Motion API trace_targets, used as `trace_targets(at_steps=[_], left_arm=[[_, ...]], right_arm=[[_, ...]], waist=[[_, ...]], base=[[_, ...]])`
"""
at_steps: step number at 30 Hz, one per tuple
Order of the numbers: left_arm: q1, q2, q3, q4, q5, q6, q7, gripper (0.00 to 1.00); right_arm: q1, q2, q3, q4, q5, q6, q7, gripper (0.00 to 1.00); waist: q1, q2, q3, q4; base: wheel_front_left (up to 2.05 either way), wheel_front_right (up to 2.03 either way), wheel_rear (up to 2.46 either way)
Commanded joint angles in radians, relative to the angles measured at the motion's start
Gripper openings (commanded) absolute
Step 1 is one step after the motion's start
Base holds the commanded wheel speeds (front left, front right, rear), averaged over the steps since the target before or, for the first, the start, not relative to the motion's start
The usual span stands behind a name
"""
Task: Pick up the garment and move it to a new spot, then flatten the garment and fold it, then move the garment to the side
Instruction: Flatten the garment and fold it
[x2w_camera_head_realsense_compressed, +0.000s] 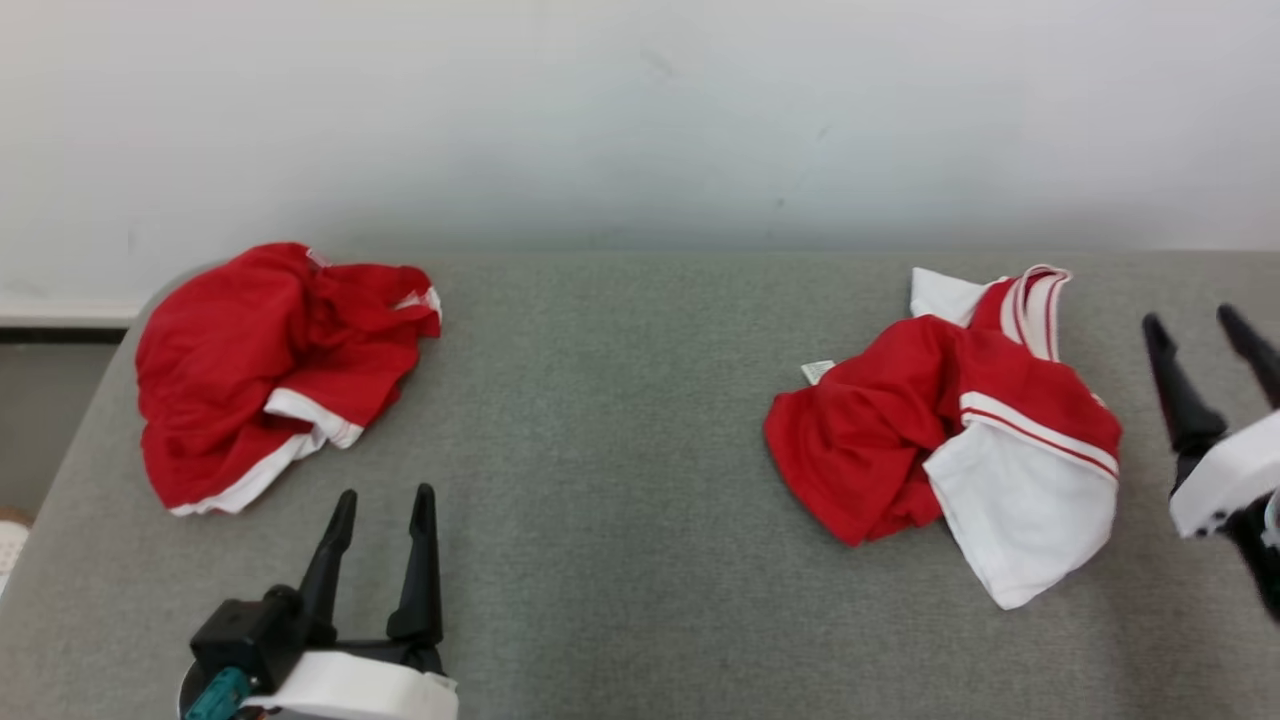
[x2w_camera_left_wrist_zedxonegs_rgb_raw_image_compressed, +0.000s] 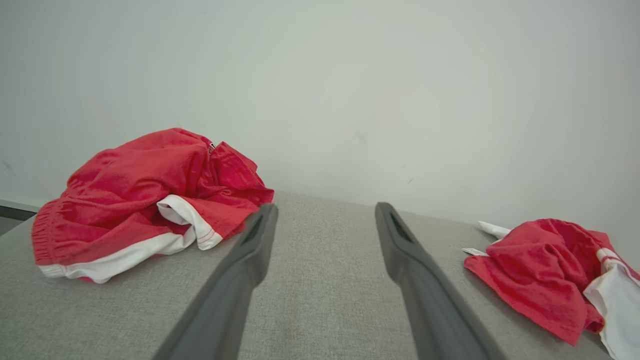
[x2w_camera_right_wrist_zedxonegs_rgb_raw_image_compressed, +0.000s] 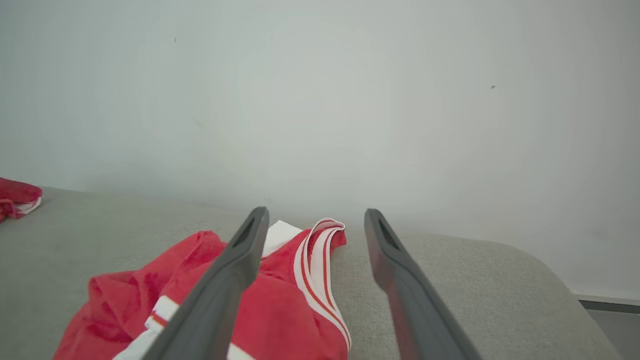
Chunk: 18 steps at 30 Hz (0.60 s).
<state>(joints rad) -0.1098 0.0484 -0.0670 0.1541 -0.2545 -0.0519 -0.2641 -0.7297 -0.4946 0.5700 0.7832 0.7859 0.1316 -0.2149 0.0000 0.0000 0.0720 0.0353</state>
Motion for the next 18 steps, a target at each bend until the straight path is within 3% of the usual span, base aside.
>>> trace_targets(at_steps=[1,10,18], left_arm=[[0.017,0.004,0.003,-0.002,-0.007,0.003,-0.001,1.00],[0.044,0.004,0.005,-0.019,-0.022,0.014,-0.001,1.00],[0.024,0.004,-0.002,-0.012,-0.010,0.003,-0.001,1.00]], right_arm=[[0.041,0.008,-0.010,-0.020,-0.003,-0.002,-0.015,1.00],[0.363,0.105,-0.183,-0.269,-0.084,-0.002,-0.050,1.00],[0.449,0.203,-0.170,-0.218,-0.190,-0.002,0.014,1.00]], waist=[[0.0000,0.0000,-0.028,-0.028],[0.0000,0.0000,-0.050,-0.058],[0.0000,0.0000,-0.033,-0.028]], base=[[0.00,0.00,0.00],[0.00,0.00,0.00],[0.00,0.00,0.00]])
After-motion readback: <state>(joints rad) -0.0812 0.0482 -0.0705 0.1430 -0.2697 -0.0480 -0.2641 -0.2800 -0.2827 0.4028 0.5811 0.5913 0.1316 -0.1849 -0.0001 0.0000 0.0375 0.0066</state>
